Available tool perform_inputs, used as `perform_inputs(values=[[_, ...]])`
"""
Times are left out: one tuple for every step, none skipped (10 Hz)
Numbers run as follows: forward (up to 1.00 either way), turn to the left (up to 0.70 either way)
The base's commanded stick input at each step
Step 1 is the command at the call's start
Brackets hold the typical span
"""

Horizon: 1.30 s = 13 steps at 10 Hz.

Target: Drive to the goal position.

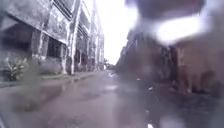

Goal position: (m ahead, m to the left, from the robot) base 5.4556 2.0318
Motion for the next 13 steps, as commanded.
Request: perform_inputs(values=[[0.5, 0.02], [0.5, 0.02], [0.5, 0.02], [0.5, 0.02], [0.5, 0.02], [0.5, 0.02], [0.5, -0.17], [0.5, -0.43], [0.5, -0.26], [0.5, 0.02], [0.5, 0.02], [0.5, 0.02], [0.5, 0.02]])
